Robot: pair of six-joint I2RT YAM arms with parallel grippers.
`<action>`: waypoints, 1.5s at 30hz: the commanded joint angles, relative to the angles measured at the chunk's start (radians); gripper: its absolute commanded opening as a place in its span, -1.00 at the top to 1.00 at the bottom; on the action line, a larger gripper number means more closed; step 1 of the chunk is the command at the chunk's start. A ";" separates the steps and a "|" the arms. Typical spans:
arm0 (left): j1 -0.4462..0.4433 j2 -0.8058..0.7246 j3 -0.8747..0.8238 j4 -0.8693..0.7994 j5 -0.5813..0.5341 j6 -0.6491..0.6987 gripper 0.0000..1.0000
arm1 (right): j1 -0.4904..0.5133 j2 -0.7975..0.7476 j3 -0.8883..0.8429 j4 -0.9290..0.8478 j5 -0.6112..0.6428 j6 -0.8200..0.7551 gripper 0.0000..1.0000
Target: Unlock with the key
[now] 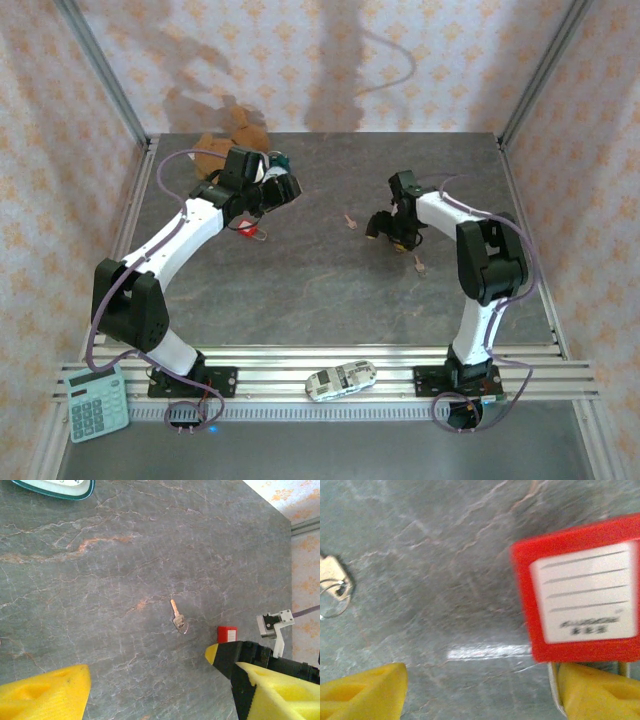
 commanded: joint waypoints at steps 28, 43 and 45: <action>-0.005 -0.005 0.024 0.011 0.037 0.000 -0.50 | 0.037 0.150 0.219 -0.190 0.397 -0.117 -0.25; -0.003 -0.014 0.032 0.004 0.032 0.014 -0.50 | 0.085 -0.021 0.096 -0.105 0.434 -0.053 0.13; -0.001 -0.015 0.033 0.003 0.030 0.018 -0.51 | 0.146 -0.058 0.080 -0.127 0.460 -0.030 0.10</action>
